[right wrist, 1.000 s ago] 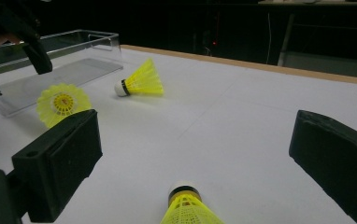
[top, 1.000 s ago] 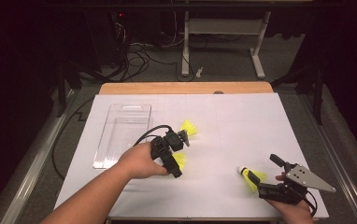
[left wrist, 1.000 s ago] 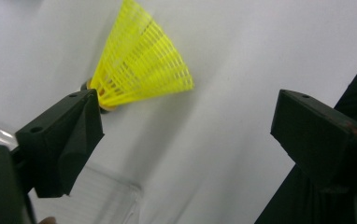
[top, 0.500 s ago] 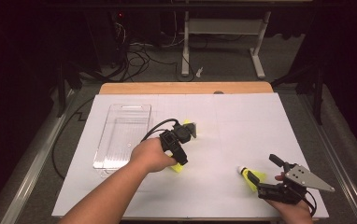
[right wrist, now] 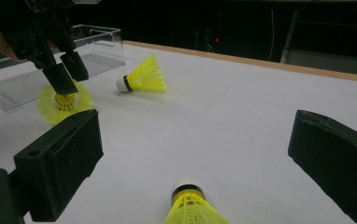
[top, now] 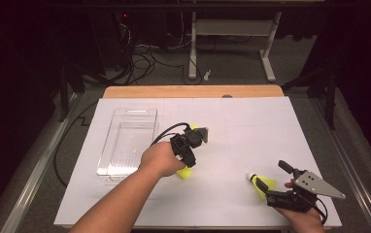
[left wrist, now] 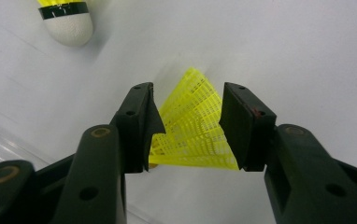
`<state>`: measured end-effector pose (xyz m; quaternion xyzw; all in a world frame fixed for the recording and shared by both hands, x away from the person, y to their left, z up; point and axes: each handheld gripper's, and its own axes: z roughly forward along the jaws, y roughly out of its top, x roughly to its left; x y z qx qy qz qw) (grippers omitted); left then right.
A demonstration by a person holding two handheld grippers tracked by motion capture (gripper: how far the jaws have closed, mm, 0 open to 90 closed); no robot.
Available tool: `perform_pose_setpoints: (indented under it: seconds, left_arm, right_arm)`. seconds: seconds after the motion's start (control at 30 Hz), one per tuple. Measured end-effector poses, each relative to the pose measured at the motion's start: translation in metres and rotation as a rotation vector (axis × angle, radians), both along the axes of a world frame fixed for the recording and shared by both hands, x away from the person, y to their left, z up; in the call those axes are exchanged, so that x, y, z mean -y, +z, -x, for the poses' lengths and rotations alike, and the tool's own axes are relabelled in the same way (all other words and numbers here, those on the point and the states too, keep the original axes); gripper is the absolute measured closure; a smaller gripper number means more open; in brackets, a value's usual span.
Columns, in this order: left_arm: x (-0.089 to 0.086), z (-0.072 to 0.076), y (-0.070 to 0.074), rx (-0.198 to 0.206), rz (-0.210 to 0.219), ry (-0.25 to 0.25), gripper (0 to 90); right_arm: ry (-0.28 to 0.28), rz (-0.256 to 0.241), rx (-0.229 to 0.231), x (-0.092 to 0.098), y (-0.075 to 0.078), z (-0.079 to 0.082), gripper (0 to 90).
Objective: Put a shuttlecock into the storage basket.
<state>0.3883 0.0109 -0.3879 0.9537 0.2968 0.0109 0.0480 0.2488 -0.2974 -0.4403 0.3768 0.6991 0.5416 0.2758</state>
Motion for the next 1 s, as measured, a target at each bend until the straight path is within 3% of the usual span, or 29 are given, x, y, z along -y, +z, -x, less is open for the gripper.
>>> perform_pose_setpoints:
  seconds: [0.2,0.57,0.7,1.0]
  left_arm:
    - [0.000,-0.004,-0.003,-0.028,0.002,-0.016,61.2]
    - [0.001,-0.006,-0.007,-0.016,0.001,0.001,69.8]
    - [0.002,-0.006,-0.009,-0.012,-0.029,-0.007,75.8]
    - [0.004,-0.005,-0.010,0.007,-0.043,-0.018,85.3]
  right_arm:
    - [0.000,-0.001,0.000,0.001,0.000,0.000,3.8]
    - [-0.004,-0.004,-0.001,0.001,-0.001,0.000,4.0]
    - [-0.003,-0.005,0.000,0.001,-0.001,0.000,4.0]
    - [-0.004,-0.011,-0.003,0.002,0.000,0.000,4.1]
